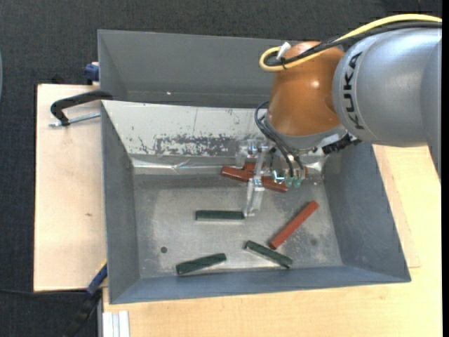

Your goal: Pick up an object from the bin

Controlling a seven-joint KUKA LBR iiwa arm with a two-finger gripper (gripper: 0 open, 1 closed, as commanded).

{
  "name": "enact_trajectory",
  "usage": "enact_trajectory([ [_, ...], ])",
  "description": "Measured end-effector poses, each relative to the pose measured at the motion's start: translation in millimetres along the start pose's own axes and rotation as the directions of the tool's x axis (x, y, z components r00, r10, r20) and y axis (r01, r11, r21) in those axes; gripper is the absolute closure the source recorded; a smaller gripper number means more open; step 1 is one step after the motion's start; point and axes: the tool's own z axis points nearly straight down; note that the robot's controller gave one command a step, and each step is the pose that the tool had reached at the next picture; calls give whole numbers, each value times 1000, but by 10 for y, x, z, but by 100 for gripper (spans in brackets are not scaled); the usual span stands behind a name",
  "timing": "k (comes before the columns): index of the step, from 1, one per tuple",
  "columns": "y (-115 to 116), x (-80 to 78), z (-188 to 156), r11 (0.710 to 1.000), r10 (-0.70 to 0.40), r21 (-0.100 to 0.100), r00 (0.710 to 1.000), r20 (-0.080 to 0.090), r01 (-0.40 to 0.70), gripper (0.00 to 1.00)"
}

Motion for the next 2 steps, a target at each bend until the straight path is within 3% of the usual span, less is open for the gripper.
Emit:
enact_trajectory([
  [1,-2,-19,-50,1000,1,0,1000,9,-1,0],
  [2,225,99,512,997,79,-1,997,12,-79,0],
])
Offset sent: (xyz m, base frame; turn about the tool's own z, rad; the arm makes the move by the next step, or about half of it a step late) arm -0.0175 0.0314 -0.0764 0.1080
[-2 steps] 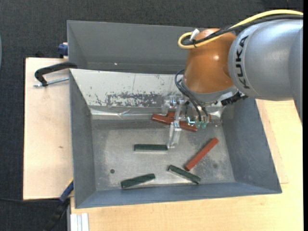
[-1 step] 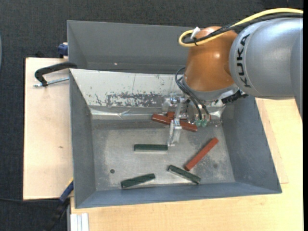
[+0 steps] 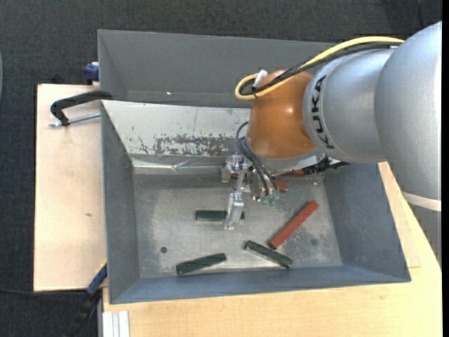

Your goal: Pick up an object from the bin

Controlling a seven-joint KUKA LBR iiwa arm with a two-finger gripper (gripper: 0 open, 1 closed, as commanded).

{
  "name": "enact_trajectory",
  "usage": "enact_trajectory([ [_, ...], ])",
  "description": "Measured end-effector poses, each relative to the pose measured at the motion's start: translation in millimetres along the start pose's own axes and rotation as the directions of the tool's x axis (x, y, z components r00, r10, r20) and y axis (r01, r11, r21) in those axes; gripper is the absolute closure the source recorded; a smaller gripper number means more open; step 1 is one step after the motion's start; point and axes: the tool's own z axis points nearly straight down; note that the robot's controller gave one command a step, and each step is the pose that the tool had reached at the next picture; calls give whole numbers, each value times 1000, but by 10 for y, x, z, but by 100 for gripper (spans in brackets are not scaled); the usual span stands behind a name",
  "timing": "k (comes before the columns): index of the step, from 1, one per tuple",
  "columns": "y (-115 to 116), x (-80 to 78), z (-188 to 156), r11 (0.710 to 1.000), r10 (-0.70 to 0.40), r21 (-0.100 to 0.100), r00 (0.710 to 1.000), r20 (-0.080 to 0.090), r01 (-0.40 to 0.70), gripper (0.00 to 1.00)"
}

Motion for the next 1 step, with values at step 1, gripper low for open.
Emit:
enact_trajectory([
  [1,61,39,14,1000,11,1,1000,-8,-11,0],
])
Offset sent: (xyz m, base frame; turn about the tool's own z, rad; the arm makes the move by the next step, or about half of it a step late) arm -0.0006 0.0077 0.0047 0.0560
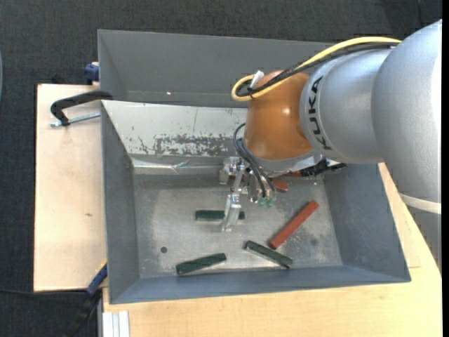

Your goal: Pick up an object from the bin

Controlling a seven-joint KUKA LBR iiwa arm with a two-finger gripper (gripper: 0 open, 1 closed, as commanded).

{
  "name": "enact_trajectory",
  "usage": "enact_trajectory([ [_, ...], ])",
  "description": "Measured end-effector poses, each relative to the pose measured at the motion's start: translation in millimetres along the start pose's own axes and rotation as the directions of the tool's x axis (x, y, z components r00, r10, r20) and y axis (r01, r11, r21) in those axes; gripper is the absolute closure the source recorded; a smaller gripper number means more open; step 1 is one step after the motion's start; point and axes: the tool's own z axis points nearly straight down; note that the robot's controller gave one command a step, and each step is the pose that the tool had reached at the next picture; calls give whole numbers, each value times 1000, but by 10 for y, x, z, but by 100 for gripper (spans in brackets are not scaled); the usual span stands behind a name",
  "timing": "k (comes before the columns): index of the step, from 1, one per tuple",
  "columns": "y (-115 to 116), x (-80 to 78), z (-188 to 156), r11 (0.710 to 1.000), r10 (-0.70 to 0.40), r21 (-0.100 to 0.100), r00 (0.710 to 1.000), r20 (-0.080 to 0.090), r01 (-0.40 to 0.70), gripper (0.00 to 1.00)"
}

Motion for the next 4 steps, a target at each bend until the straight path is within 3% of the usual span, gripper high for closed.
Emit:
enact_trajectory([
  [1,3,-28,-442,1000,1,-2,1000,9,-1,0],
  [2,-3,-33,50,1000,17,-2,1000,9,-17,0],
  [3,91,9,228,996,88,-2,996,7,-88,100],
  [4,90,11,230,996,88,-2,996,7,-88,100],
])
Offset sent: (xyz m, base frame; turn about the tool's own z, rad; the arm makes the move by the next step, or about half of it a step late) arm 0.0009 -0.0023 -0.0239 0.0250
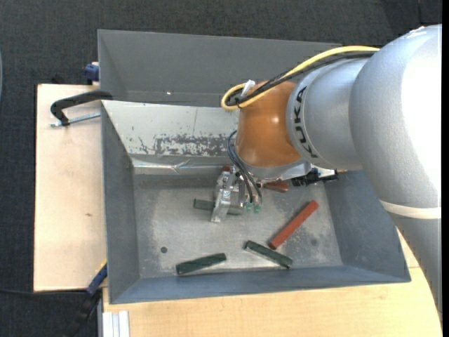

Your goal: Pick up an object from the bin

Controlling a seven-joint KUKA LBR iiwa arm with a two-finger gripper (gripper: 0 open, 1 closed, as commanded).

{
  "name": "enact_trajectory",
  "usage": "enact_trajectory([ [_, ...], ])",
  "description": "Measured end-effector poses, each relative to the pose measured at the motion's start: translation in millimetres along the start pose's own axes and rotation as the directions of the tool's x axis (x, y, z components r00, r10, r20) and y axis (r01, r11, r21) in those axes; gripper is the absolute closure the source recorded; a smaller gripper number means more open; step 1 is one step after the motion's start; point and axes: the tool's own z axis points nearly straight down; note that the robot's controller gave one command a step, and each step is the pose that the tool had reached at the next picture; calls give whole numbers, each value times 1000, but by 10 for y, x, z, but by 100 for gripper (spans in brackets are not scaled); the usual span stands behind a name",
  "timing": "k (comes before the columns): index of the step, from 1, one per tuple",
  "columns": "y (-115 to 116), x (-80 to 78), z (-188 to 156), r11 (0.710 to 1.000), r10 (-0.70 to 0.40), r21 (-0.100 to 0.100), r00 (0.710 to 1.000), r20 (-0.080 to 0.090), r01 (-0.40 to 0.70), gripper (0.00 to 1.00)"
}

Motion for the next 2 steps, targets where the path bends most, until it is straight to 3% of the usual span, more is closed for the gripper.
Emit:
enact_trajectory([
  [2,-8,26,-192,1000,0,3,1000,-11,0,100],
])
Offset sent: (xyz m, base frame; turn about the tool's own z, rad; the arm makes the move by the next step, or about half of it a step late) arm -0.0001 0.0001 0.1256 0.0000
